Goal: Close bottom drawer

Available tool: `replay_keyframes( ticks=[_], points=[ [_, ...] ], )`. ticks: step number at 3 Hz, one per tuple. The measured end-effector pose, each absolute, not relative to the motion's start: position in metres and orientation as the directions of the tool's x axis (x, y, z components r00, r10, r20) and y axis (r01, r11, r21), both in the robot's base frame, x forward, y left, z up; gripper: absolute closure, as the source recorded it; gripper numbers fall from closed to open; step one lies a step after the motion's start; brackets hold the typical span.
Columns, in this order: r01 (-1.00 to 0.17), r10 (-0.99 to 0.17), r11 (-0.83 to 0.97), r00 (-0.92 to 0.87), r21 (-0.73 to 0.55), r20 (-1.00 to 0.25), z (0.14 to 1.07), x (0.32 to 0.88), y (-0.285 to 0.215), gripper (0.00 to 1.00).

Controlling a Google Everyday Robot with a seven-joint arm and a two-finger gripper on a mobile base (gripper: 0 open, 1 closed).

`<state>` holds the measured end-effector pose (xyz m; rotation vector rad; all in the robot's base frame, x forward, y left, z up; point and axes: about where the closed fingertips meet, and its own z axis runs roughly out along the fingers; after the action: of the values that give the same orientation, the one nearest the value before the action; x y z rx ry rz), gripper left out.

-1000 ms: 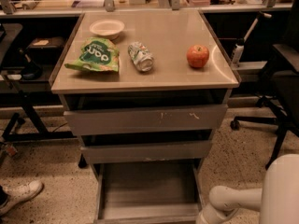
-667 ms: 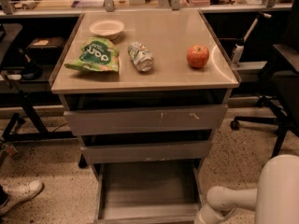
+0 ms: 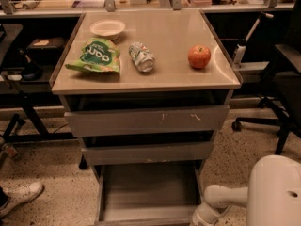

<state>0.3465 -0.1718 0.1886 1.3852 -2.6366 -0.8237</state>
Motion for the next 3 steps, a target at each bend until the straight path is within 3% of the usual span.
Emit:
replay_keyframes(
  ticks=[1,3],
  points=[
    [-0.756,-0.782,0.449,-0.591,0.477,-0.199,0.1835,0.3531,-0.168,1.0],
    [-0.756,-0.782,0.449,-0.591,0.477,-0.199,0.1834,0.353,-0.168,0.57]
  ],
)
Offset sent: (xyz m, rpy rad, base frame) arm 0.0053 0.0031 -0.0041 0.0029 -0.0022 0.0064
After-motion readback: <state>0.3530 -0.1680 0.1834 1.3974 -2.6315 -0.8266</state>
